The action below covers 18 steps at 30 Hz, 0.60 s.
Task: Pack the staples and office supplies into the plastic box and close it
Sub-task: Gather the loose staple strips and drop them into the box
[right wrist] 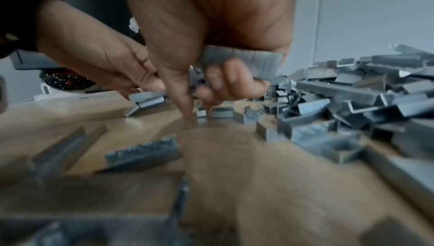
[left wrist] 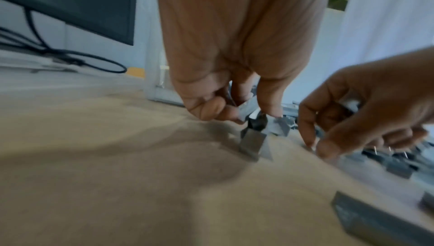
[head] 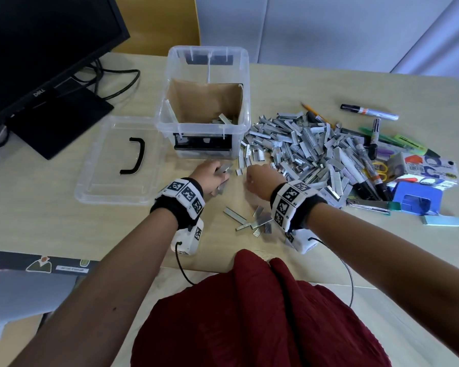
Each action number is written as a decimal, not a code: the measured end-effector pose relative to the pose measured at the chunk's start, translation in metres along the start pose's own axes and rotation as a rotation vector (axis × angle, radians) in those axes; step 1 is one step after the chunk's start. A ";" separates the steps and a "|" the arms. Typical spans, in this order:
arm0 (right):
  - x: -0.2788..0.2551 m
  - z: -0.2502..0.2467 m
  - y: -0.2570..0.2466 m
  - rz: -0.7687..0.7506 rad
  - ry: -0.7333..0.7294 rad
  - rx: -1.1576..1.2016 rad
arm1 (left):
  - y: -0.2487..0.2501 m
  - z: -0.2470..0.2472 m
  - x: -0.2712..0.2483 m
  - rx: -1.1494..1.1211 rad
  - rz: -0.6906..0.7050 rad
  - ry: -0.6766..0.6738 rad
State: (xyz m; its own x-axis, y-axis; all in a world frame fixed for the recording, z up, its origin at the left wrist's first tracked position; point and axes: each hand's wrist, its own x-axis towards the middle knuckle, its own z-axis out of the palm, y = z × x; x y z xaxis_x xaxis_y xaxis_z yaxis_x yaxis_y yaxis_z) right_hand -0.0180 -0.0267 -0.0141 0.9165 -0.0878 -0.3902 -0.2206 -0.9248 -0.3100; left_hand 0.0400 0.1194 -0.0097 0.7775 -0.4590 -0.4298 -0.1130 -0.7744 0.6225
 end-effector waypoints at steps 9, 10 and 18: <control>0.003 -0.015 0.015 0.179 -0.124 0.902 | -0.005 -0.023 -0.014 -1.003 -0.133 -0.183; 0.001 -0.019 0.014 0.230 -0.157 1.181 | -0.007 -0.023 -0.014 -1.087 -0.135 -0.215; 0.004 -0.030 0.002 0.251 -0.152 1.586 | -0.005 -0.028 -0.014 -1.163 -0.244 -0.227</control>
State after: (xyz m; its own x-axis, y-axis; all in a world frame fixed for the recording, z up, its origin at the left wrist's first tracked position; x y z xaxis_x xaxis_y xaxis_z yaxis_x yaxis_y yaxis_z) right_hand -0.0052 -0.0397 0.0098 0.7875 -0.0455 -0.6146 -0.5461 0.4105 -0.7302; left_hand 0.0466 0.1423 0.0113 0.5613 -0.5116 -0.6506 0.7362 -0.0504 0.6748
